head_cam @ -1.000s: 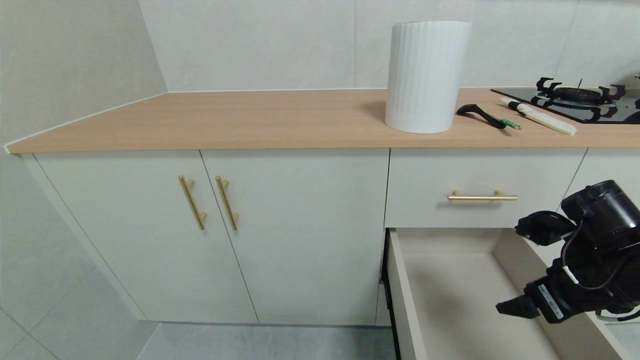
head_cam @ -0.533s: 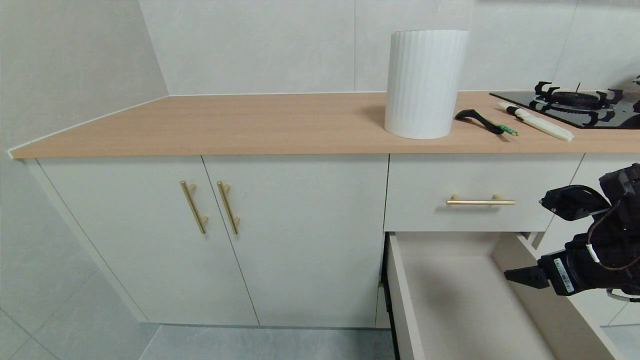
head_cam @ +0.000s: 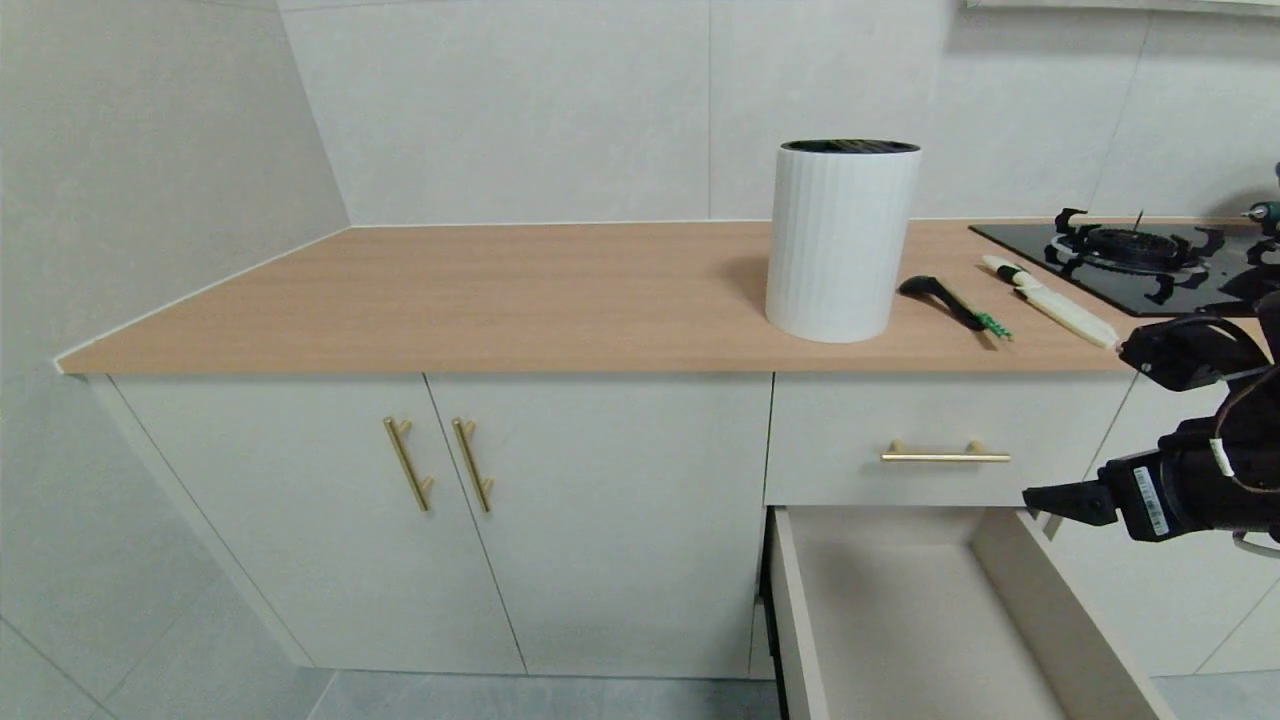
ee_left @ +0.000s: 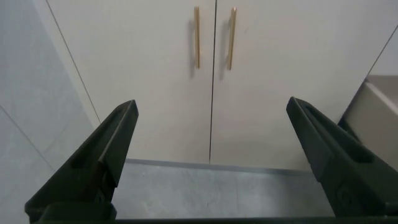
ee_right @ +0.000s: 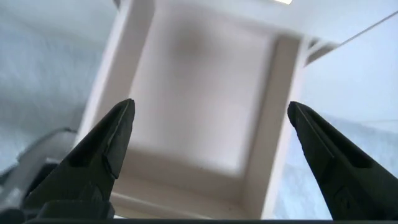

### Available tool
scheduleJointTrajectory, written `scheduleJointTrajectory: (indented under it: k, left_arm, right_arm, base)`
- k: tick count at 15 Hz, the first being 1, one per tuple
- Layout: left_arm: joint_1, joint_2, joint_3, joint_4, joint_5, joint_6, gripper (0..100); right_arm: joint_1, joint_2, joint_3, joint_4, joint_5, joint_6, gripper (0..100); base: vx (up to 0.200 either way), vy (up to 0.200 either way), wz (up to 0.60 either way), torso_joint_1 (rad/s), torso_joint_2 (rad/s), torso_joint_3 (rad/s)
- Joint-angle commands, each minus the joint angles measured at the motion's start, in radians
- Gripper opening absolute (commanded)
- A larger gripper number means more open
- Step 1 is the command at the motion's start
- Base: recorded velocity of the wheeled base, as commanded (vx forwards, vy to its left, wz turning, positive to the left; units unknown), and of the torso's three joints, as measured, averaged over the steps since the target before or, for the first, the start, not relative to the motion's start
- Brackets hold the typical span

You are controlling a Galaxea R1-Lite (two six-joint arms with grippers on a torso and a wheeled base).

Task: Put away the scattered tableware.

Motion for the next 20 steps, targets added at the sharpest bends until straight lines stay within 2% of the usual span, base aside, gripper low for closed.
scheduleJointTrajectory:
  k: [1,3,5,7,8,10,11,12,14,20]
  left_arm:
    - [0.000,0.000,0.000,0.000,0.000,0.000,100]
    - [0.000,0.000,0.000,0.000,0.001,0.000,100]
    - [0.000,0.000,0.000,0.000,0.000,0.000,100]
    - [0.000,0.000,0.000,0.000,0.001,0.000,100]
    - [0.000,0.000,0.000,0.000,0.000,0.000,100]
    - [-0.001,0.000,0.000,0.000,0.000,0.000,100]
    - [0.000,0.000,0.000,0.000,0.000,0.000,100]
    - [0.000,0.000,0.000,0.000,0.000,0.000,100]
    - [0.000,0.000,0.000,0.000,0.001,0.000,100]
    - [0.000,0.000,0.000,0.000,0.000,0.000,100]
  right_arm:
    - [0.001,0.019,-0.033,0.000,0.002,-0.001,100]
    - [0.001,0.039,-0.059,-0.008,0.002,-0.018,100]
    - [0.001,0.081,-0.097,-0.071,0.003,-0.022,100]
    - [-0.001,0.147,-0.180,-0.139,-0.008,-0.024,100]
    - [-0.001,0.189,-0.262,-0.126,-0.017,-0.022,100]
    - [-0.001,0.287,-0.446,-0.020,-0.097,-0.010,100]
    - [-0.001,0.347,-0.551,0.081,-0.141,0.031,100]
    - [0.001,0.393,-0.599,0.141,-0.163,0.085,100]
    - [0.004,0.494,-0.645,0.139,-0.184,0.109,100]
    - [-0.012,0.582,-0.682,0.081,-0.199,0.113,100]
  base:
    - [0.000,0.000,0.00,0.168,-0.47,-0.281]
    - [0.000,0.000,0.00,0.188,-0.47,-0.276]
    - [0.000,0.000,0.00,0.200,-0.48,-0.278]
    - [0.000,0.000,0.00,0.095,-0.22,-0.134]
    - [0.000,0.000,0.00,0.041,-0.08,-0.056]
    - [0.000,0.000,0.00,0.011,-0.03,-0.013]
    - [0.000,0.000,0.00,0.000,0.00,0.000]
    - [0.000,0.000,0.00,0.000,0.00,0.000]
    - [0.000,0.000,0.00,0.000,0.00,0.000]
    - [0.000,0.000,0.00,0.000,0.00,0.000]
